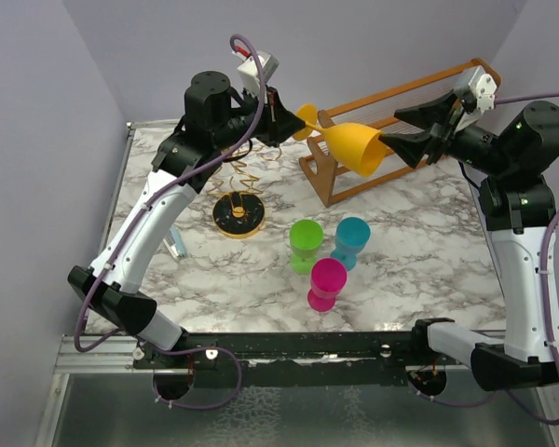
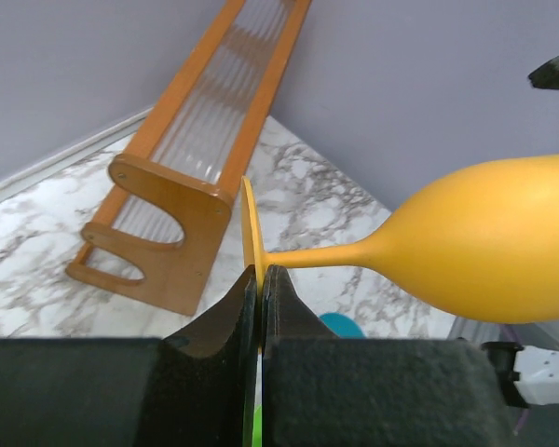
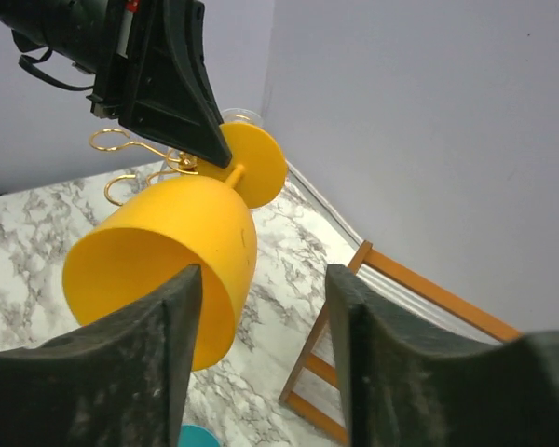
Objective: Place the wine glass upside down on the wine glass rack
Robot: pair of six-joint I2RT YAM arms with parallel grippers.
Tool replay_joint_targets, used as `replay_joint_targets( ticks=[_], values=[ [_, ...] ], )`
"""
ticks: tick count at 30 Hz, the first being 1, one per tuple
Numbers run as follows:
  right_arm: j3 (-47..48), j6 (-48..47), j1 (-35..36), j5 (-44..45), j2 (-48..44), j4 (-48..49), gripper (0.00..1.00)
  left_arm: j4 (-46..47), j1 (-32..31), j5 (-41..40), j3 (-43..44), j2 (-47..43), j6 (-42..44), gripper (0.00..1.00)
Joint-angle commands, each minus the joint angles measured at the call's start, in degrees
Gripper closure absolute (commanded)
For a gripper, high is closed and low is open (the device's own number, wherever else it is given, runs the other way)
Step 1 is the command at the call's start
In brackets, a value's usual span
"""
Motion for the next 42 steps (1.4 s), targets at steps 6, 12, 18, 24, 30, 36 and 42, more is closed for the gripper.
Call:
replay_joint_targets(
  ticks=[6, 12, 18, 24, 30, 36, 42],
  values=[
    [2.7, -11.4, -0.1, 2.7, -2.3, -10.5, 0.18, -6.2, 1.7, -15.0, 4.6, -6.3, 16.8, 1.00],
    [-0.7, -19.9, -0.1, 6.1, -3.3, -15.4, 0.12, -7.3, 1.9, -23.8, 7.0, -7.6, 25.3, 1.00],
    [-11.1, -31.7, -0.1, 1.8, -4.9, -19.2, 0.11, -5.6, 1.8, -31.7, 9.1, -6.8, 32.4, 1.00],
    [-21.7, -34.7, -0.2, -3.7, -7.6, -19.9, 0.11, -1.3, 1.8, -39.0, 9.0, -4.5, 39.8, 1.00],
    [-28.1, -31.1, -0.1, -8.2, -9.6, -15.3, 0.11, 1.6, 1.4, -39.8, 9.8, -1.4, 44.9, 1.00],
    [-31.4, -30.1, -0.1, -8.7, -10.8, -14.0, 0.11, 3.2, 0.2, -39.4, 9.9, 1.6, 52.6, 1.00],
    [-33.2, -29.6, -0.2, -8.6, -11.5, -13.2, 0.11, 3.8, -1.8, -39.5, 9.1, 3.9, 58.6, 1.00]
  ],
)
